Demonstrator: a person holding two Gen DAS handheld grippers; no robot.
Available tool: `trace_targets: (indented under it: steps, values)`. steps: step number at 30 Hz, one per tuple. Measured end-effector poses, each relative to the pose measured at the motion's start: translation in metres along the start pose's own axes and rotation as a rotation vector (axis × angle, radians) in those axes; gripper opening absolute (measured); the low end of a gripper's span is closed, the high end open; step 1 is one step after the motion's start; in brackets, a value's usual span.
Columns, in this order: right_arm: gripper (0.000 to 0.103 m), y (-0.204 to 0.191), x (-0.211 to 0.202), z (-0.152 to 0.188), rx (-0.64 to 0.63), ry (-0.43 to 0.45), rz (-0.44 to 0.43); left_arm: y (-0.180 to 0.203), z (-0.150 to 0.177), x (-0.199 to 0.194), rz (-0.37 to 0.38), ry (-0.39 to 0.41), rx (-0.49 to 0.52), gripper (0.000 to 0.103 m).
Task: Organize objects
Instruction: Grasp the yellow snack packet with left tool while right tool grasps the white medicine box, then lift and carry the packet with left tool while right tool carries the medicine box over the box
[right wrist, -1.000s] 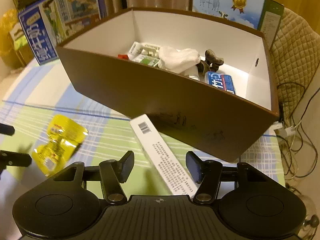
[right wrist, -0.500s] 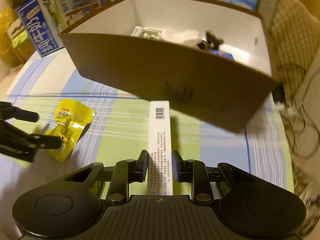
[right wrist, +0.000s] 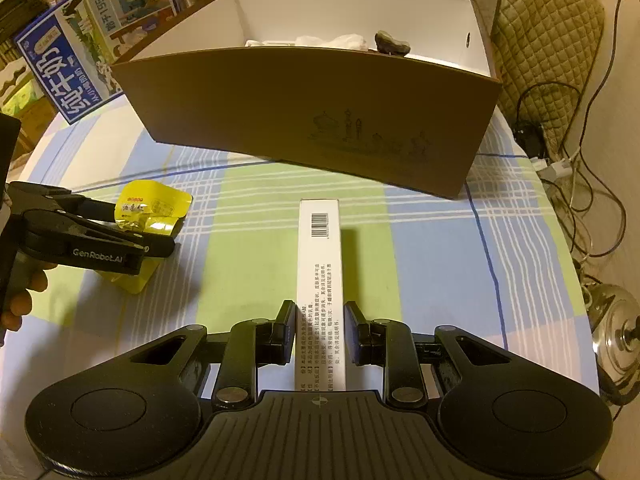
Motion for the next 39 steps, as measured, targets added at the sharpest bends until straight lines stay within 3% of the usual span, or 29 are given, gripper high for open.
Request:
trace_targets:
  steps: [6, 19, 26, 39]
  values:
    - [0.023, -0.001, 0.001, -0.002, 0.003, 0.0, 0.002, 0.003, 0.004, -0.004, 0.005, 0.018, 0.018, 0.066]
    - [0.024, 0.0, 0.015, -0.015, 0.001, -0.042, 0.011, 0.002, 0.012, -0.012, -0.001, 0.004, 0.031, 0.064]
    - [0.024, -0.004, 0.017, -0.015, -0.034, -0.016, 0.032, -0.002, 0.018, -0.022, -0.006, 0.014, 0.027, 0.064]
    - [0.023, -0.009, -0.005, -0.004, -0.023, 0.034, -0.013, 0.001, 0.028, -0.04, -0.002, 0.049, 0.025, 0.064]
Point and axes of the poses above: each gripper's, at about its wrist camera, not at the fingertips, and x roughly the way its jaws point, y to its right, z to its underside, the point moved 2 cm from there along x, roughly the way its jaws point, and after that the axes turned 12 degrees about -y, right-handed, at the moved point
